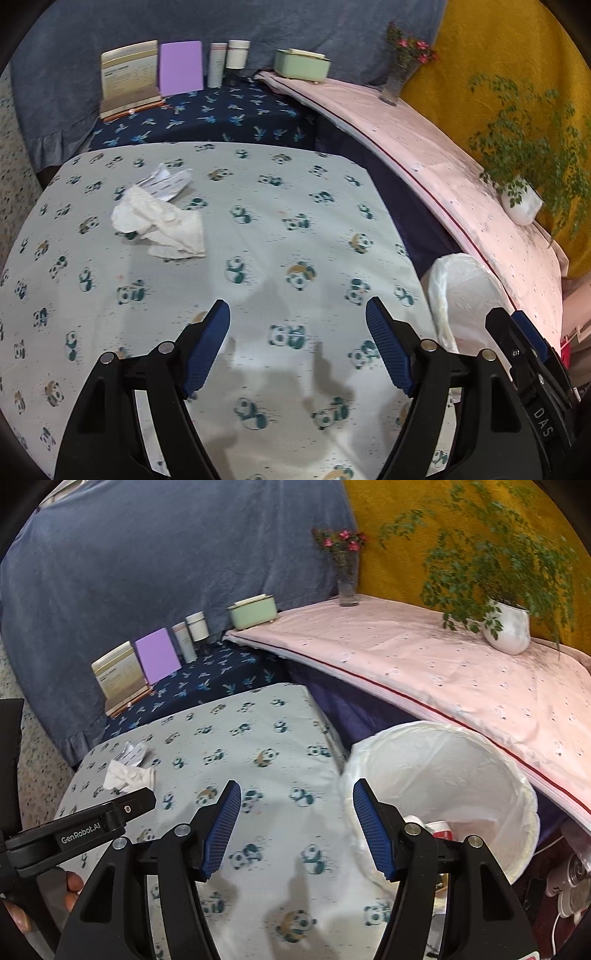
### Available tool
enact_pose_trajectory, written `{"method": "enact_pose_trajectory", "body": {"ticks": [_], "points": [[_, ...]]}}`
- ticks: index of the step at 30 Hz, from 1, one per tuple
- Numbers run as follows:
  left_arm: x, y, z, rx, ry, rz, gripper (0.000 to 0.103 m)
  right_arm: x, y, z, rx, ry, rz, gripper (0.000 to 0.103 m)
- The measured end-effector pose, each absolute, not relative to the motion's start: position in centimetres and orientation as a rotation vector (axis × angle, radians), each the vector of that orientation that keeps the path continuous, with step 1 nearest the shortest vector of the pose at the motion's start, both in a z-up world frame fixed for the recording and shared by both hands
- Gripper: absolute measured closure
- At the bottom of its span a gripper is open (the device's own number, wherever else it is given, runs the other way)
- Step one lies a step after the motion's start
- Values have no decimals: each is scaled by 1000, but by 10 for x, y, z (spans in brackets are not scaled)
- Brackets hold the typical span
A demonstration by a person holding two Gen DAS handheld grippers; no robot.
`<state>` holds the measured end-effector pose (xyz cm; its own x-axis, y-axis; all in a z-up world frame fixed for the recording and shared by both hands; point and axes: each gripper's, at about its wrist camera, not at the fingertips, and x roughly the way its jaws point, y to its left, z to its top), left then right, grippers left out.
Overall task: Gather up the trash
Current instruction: 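Move both tools back over the table toward the white tissues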
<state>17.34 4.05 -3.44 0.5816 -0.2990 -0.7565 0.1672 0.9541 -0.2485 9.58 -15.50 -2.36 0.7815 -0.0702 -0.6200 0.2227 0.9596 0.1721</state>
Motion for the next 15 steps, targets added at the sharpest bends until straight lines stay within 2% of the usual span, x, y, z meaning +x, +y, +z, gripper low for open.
{"method": "enact_pose_trajectory", "body": {"ticks": [15], "points": [[184,131,-46,-251,913,-143,31,133,-58,-29,153,712,-8,42]]}}
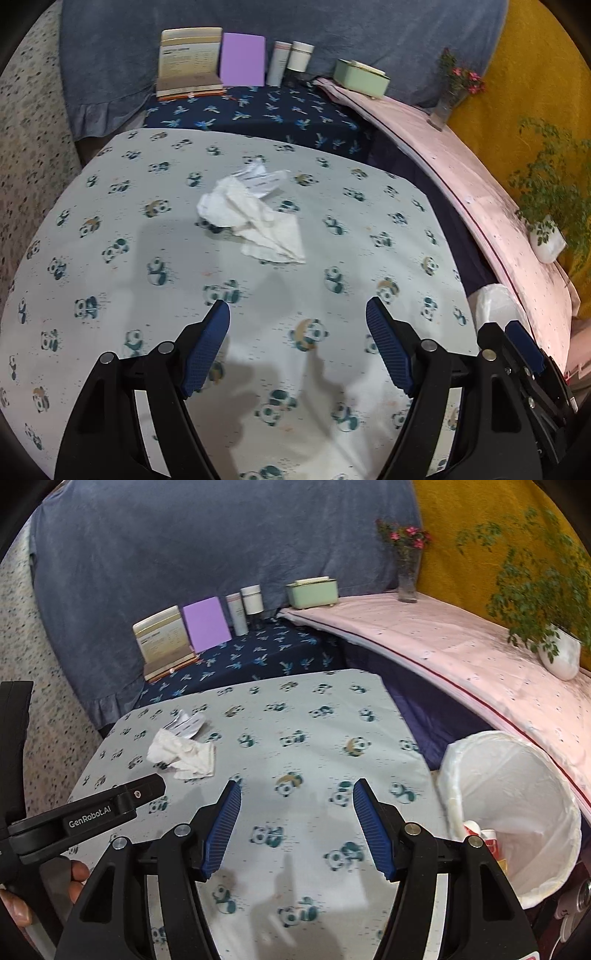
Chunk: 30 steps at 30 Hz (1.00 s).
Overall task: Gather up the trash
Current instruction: 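Move both tools back over the table toward the white tissues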
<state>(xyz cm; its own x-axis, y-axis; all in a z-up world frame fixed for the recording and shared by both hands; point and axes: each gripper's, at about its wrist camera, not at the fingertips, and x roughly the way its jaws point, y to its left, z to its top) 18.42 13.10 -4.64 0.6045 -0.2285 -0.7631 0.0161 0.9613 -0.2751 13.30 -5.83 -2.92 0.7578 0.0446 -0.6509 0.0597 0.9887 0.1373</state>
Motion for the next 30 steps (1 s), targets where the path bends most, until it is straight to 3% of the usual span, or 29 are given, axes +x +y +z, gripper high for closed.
{"method": "enact_pose_trajectory", "body": {"ticks": [16,30], "points": [[214,233,-68,-272,909,45,31,206,44,-67,97,822,159,42],[267,257,-92,-246,922,80,31,290,84,-122,74,906,156,42]]}}
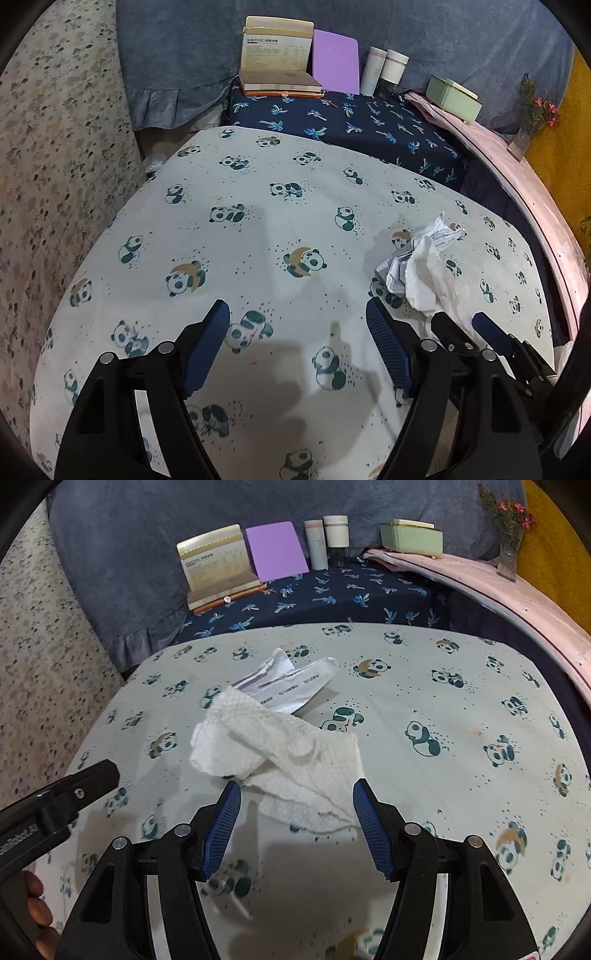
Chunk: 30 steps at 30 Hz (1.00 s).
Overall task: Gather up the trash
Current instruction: 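Move both tools back over the table toward the white tissues, then grasp the white tissue with the right tool while the left grasps the white wrapper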
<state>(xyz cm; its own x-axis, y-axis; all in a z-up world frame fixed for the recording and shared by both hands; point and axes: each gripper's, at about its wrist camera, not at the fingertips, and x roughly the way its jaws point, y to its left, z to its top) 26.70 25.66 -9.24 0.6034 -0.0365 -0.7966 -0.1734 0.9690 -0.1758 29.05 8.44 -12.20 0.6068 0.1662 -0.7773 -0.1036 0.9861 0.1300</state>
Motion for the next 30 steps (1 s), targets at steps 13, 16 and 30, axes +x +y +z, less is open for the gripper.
{"method": "enact_pose_trajectory", "body": {"ticks": [13,16,30], "points": [[298,211,-96,-224,914,-44,28,276,26,-122,122,868,49,95],[307,195,-100,-211,919,-57,24,269,7,-117,161,857,24,95],[325,171,-115,-194,965,-104,97,260,-12,-118,211,862,32,95]]}}
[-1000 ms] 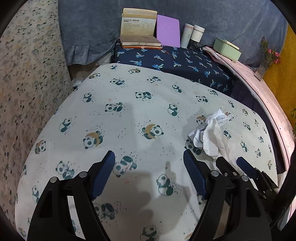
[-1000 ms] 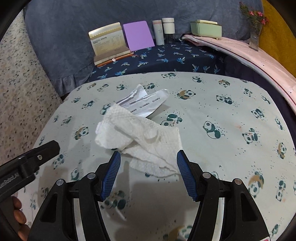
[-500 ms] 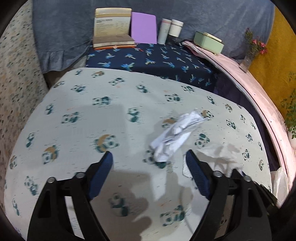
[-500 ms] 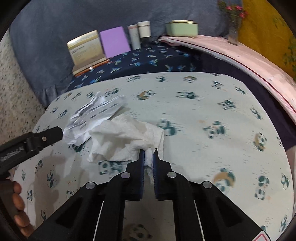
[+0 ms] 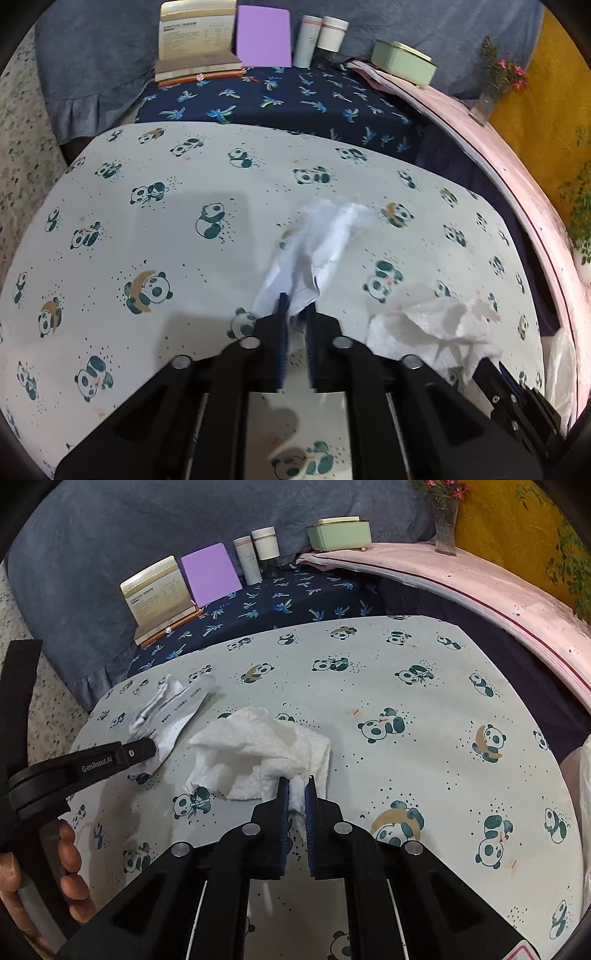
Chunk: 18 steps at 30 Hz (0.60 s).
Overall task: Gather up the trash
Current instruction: 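Grasp the white tissue with the right tool while the left grasps the white wrapper, then carry the tissue and wrapper over the bin with both tools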
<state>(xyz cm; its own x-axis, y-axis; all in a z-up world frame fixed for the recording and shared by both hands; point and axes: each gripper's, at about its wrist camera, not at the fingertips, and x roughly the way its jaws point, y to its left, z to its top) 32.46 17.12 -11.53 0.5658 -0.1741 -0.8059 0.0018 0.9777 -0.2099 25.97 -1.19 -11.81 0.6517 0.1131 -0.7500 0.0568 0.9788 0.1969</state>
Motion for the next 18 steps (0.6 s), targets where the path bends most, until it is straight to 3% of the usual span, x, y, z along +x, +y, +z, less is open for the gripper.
{"method": "enact_pose_trajectory", "body": {"ticks": [18], "points": [[240,92,-49,-111,890,-237,98,182,-71,-59,269,742,-30,95]]}}
